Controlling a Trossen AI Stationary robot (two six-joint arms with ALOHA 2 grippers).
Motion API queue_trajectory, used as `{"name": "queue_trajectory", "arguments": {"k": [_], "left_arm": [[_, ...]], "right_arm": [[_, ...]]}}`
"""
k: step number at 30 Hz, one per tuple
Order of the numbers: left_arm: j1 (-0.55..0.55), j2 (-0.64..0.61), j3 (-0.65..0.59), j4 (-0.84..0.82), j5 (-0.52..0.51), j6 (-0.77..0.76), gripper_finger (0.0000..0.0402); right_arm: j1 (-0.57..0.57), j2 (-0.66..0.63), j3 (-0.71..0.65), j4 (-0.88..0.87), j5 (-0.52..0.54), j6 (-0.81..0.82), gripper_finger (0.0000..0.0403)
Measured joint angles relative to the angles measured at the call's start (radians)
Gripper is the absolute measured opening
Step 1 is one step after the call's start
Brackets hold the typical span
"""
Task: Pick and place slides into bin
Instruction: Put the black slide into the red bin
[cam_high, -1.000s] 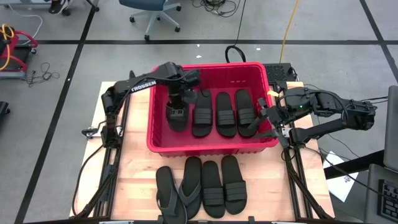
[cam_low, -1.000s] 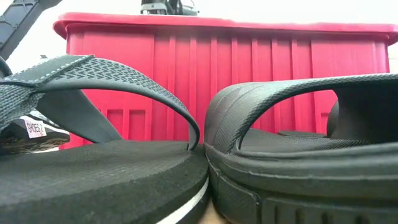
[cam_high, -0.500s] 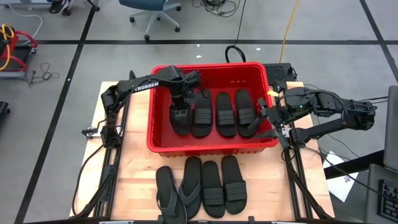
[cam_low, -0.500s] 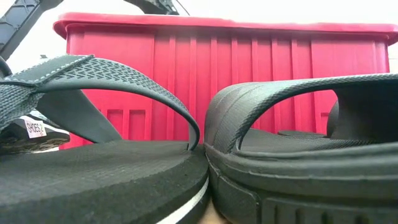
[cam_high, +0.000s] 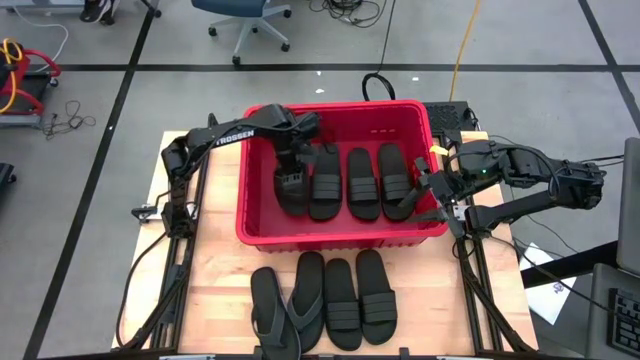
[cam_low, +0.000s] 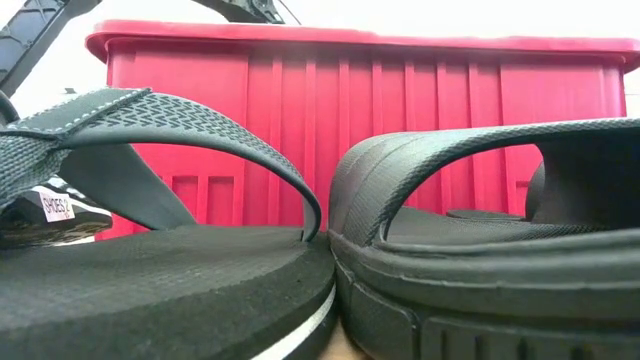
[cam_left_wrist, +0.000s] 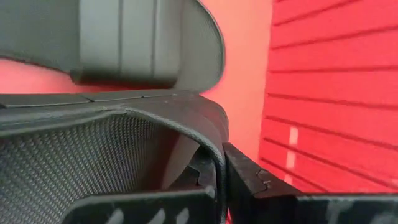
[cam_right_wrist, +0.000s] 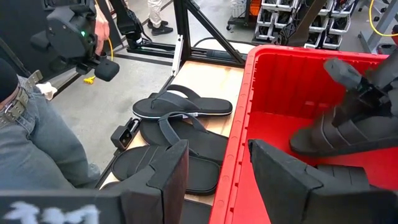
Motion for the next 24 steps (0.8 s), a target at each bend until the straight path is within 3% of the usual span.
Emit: {"name": "queue_trajectory", "arguments": {"k": [7, 24], "left_arm": [[-0.001, 0.000, -0.080, 0.048, -0.008, -0.030, 0.0003], [-0.001, 0.000, -0.082, 0.069, -0.062, -0.044, 0.0010]], "right_arm": [[0.000, 0.000, 0.000, 0.000, 0.000, -0.001, 0.0164], [0.000, 0.000, 0.000, 0.000, 0.000, 0.000, 0.0164]]}}
